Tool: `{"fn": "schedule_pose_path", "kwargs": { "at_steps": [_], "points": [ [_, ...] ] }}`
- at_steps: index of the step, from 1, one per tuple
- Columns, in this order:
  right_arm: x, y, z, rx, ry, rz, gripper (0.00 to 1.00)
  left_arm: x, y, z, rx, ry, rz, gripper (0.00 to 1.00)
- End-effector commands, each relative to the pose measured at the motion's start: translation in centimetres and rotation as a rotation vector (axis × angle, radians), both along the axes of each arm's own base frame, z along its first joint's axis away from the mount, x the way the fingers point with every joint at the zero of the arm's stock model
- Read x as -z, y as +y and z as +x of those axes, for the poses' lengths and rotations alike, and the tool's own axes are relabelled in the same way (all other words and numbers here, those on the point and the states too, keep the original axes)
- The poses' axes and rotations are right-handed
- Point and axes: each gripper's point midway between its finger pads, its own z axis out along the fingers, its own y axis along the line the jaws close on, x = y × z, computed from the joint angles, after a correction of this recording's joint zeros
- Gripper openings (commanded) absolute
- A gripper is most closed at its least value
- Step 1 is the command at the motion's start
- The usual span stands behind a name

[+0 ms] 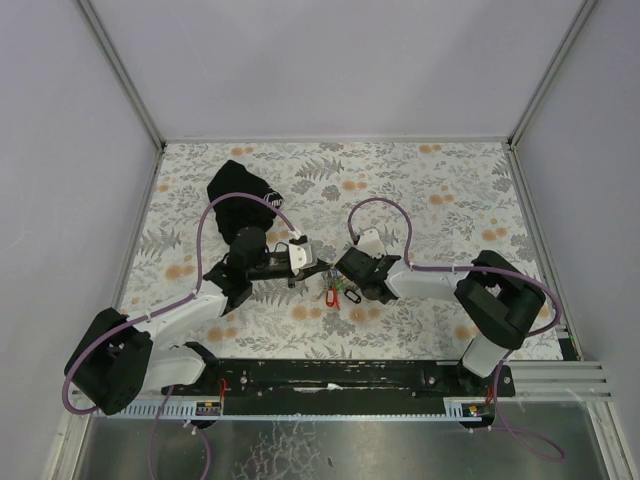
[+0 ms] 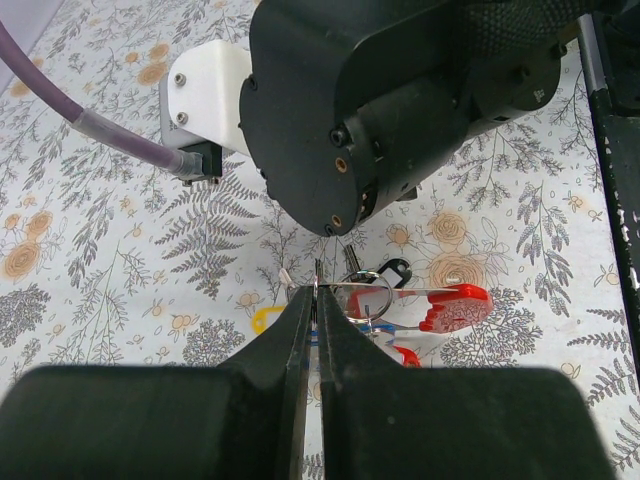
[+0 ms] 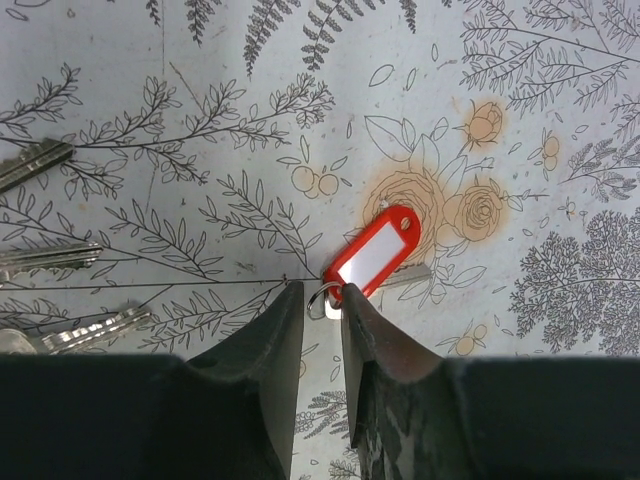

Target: Put the keys on the keyring

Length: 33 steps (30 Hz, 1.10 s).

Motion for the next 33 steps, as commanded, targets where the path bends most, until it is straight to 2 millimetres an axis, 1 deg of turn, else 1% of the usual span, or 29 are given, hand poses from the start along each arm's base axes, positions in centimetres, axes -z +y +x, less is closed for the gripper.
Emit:
{"fn": "schedule_pose_path", "kwargs": {
  "at_steps": [1, 4, 8, 17, 22, 24, 28, 29, 31, 32, 33],
  "points": [
    [0.3, 0.4, 0.5, 0.031, -0.022, 0.000, 0.28, -2.4, -0.1, 0.7, -0.014, -0.087, -0.063, 0.00],
    [0.4, -0.2, 0.3, 0.049, -0.020, -0.030, 0.26, -2.4, -0.1, 0.7, -0.015, -0.086, -0.063, 0.00],
    [0.1, -1.1, 0.1, 0.071, -0.032, -0.048, 0.18, -2.4, -0.1, 0.7, -0.012, -0.086, -0.064, 0.00],
    [-0.9, -2.0, -0.1, 0.098, -0.049, -0.030, 0.00, -2.6, -0.1, 0.6, -0.011, -0.089, -0.066, 0.00],
    [-2.5, -1.4, 0.0, 0.077, -0.063, 0.127, 0.00, -2.6, -0.1, 0.7, -0.013, -0.090, -0.067, 0.00],
    [-3.0, -1.1, 0.2, 0.070, -0.056, 0.231, 0.00, -2.6, -0.1, 0.6, -0.012, -0.090, -0.068, 0.00],
    [-3.3, 0.1, 0.6, 0.038, -0.014, 0.453, 0.00, -2.7, -0.1, 0.6, -0.010, -0.092, -0.069, 0.00],
    [-3.3, 0.3, 0.6, 0.030, -0.005, 0.480, 0.00, -2.7, -0.1, 0.6, -0.009, -0.091, -0.068, 0.00],
    [-3.4, 0.3, 0.5, 0.016, 0.009, 0.473, 0.00, -2.6, -0.1, 0.6, -0.011, -0.089, -0.068, 0.00],
    [-3.4, 0.2, 0.5, 0.006, 0.018, 0.457, 0.04, -2.7, -0.1, 0.6, -0.011, -0.091, -0.069, 0.00],
    [-3.3, 0.0, 0.3, -0.002, 0.032, 0.433, 0.14, -2.6, -0.1, 0.6, -0.010, -0.088, -0.068, 0.00]
  ]
}}
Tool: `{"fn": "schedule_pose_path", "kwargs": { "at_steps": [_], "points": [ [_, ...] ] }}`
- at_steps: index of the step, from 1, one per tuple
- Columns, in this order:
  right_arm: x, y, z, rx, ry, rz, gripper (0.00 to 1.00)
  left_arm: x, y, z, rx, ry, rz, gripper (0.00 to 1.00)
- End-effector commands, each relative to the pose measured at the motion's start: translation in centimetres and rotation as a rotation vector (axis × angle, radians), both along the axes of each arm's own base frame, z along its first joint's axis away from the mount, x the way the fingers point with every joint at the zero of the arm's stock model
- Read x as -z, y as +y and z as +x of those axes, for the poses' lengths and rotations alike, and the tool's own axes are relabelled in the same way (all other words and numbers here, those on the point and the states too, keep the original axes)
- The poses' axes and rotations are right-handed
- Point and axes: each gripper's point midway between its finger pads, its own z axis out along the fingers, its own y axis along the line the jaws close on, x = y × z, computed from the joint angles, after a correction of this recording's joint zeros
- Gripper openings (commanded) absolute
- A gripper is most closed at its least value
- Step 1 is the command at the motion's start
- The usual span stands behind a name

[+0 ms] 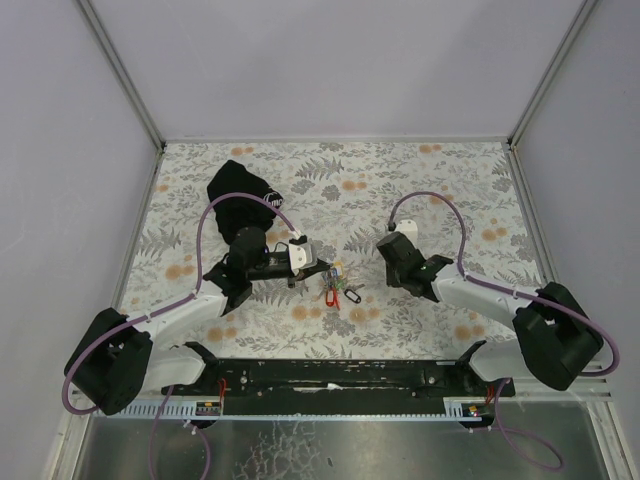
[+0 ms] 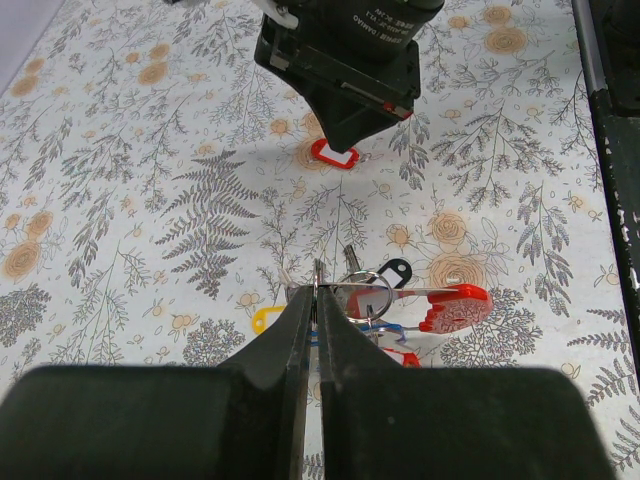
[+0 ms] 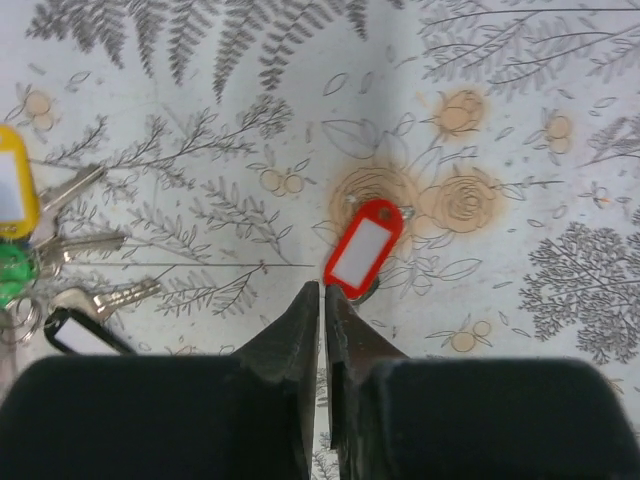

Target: Put the keys on the keyring

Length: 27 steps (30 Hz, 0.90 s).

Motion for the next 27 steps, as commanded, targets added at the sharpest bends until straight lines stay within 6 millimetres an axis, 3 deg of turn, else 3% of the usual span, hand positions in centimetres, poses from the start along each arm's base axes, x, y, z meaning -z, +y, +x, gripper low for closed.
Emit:
{"fn": "schedule_pose_path", "kwargs": {
  "at_steps": [1, 4, 10, 27],
  "points": [
    [-0.4, 1.7, -0.2, -0.107, 0.033, 0.036, 0.19, -2.7, -0.1, 0.6, -0.010, -0.089, -0.068, 0.00],
    [0.1, 1.0, -0.8, -0.124, 0.073, -0.030, 0.31, -2.6, -0.1, 0.6, -0.011, -0.088, -0.069, 0.00],
    [1.0, 0.4, -1.6, -0.148, 0.115, -0.204, 0.40, -2.5, -0.1, 0.8, -0.014, -0.087, -0.068, 0.00],
    [1.9, -0.3, -0.6, -0.093, 0.149, -0.312, 0.37, -2.6, -0.1, 0.7, -0.015, -0.089, -0.068, 0.00]
  ]
}}
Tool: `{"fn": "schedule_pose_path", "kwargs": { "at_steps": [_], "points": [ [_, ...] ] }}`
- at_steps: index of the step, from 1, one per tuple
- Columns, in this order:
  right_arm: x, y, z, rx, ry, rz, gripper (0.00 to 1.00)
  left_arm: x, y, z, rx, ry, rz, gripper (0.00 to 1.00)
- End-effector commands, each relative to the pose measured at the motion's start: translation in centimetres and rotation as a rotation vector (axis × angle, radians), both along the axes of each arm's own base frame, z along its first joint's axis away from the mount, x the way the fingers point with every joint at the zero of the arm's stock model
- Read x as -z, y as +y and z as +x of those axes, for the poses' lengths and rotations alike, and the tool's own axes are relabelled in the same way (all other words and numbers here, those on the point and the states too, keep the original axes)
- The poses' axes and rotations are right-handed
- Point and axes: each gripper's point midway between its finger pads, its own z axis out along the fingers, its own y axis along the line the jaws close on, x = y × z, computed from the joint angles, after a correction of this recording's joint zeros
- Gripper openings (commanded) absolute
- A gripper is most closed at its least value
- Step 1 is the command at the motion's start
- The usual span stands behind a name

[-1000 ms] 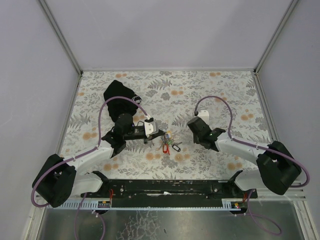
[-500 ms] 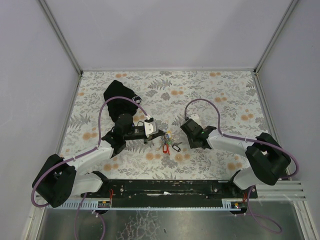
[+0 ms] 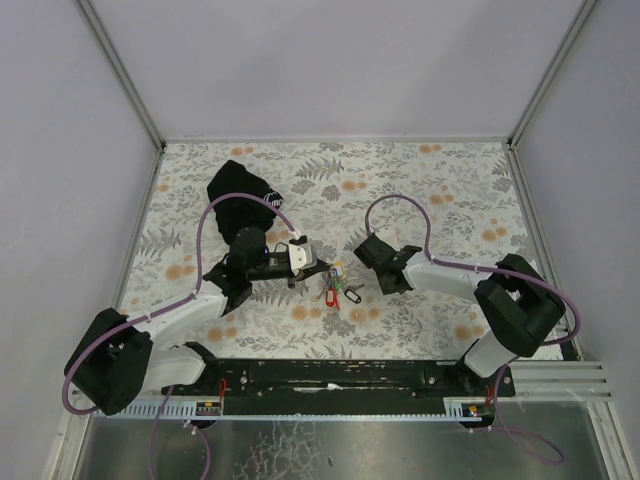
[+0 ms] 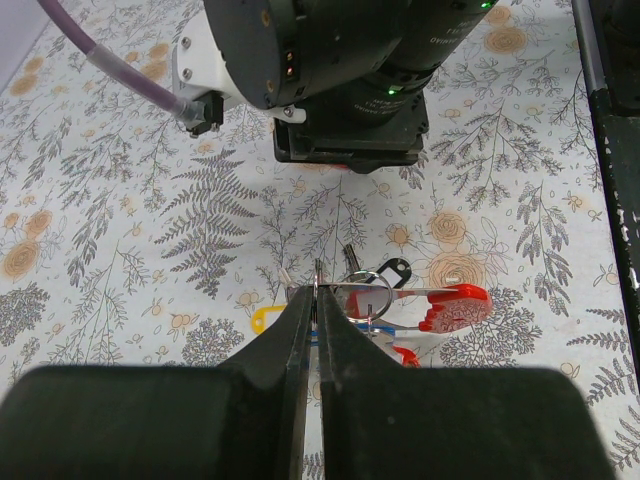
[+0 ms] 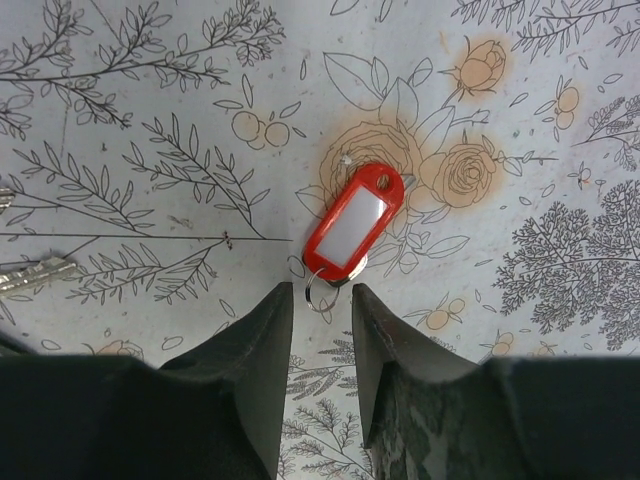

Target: Put the keys on the keyring

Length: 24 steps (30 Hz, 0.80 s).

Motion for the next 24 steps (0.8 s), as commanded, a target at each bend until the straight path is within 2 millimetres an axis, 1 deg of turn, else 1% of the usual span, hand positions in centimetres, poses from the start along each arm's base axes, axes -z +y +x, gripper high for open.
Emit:
{"fn": "schedule_pose_path", "kwargs": {
  "at_steps": [1, 6, 11, 13, 18, 22, 24],
  "points": [
    [-0.7, 0.1, 1.0, 0.019, -0.027, -0.036, 0.37, -2.6, -0.1, 0.7, -0.014, -0.089, -0.068, 0.00],
    [-0.7, -0.1, 1.1, 0.036, -0.032, -0.049, 0.35, -2.7, -0.1, 0.7, -0.014, -0.092, -0.070, 0.00],
    [-0.7, -0.3, 1.2, 0.047, -0.035, -0.053, 0.28, -2.8, -0.1, 0.7, -0.014, -0.093, -0.069, 0.00],
    [-0.7, -0.4, 1.2, 0.053, -0.034, -0.053, 0.25, -2.7, -0.1, 0.6, -0.015, -0.093, -0.069, 0.00],
    [-0.9, -0.6, 1.3, 0.061, -0.036, -0.035, 0.12, -2.8, -0.1, 0.6, -0.015, -0.094, -0.070, 0.00],
    [-1.4, 0.0, 1.3, 0.051, -0.040, 0.040, 0.05, -2.8, 0.0, 0.6, -0.015, -0.094, -0.070, 0.00],
    [-1.8, 0.9, 1.3, 0.031, -0.035, 0.106, 0.02, -2.8, 0.0, 0.6, -0.016, -0.095, -0.071, 0.00]
  ]
}}
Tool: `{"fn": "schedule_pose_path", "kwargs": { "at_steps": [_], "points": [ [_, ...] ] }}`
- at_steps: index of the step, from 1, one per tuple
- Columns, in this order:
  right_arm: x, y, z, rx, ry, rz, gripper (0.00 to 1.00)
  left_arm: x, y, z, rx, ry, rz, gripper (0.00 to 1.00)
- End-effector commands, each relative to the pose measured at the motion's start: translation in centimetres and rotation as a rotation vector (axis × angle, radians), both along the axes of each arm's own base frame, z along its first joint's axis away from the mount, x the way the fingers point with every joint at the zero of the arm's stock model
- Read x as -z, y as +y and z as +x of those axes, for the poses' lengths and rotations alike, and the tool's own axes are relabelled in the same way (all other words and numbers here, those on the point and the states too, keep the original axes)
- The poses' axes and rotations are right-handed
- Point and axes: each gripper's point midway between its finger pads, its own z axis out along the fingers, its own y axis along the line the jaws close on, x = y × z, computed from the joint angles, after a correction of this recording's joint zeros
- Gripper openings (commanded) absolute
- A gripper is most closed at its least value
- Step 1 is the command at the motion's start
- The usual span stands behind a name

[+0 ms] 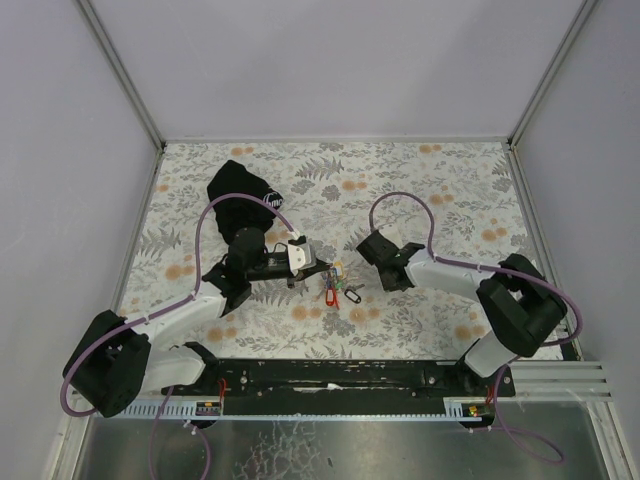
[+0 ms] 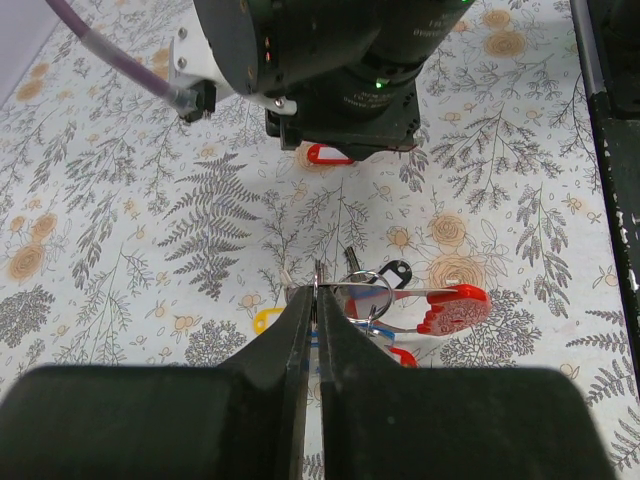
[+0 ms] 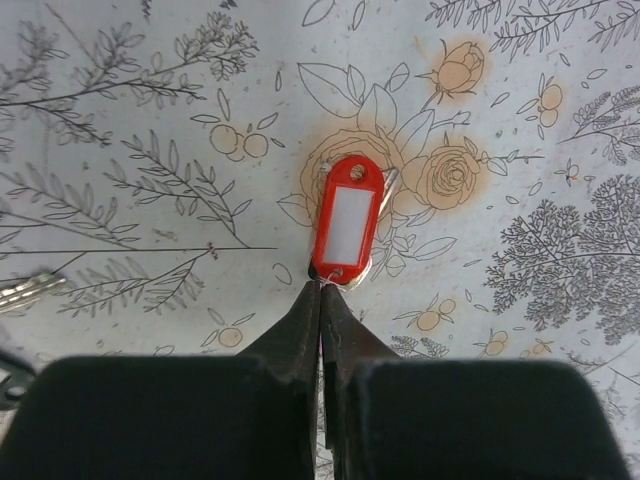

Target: Put the keys on the keyring

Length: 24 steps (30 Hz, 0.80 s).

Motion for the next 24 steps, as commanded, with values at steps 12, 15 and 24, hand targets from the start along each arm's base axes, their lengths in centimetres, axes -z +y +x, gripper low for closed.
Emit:
{"fn": "schedule_pose_path", "kwargs": {
  "at_steps": [12, 15, 24],
  "points": [
    [-4.9, 5.1, 2.2, -0.194, -0.227, 0.457, 0.00, -2.7, 0.0, 0.7, -0.017, -0.093, -0.069, 0.00],
    [-5.8, 6.0, 2.5, -0.271, -0.312, 0.542, 0.00, -2.7, -0.1, 0.7, -0.015, -0.092, -0.070, 0.00],
    [-7.4, 7.2, 1.8, -0.417, -0.481, 0.676, 0.00, -2.8, -0.1, 0.7, -0.016, -0.097, -0.078, 0.00]
  ]
}}
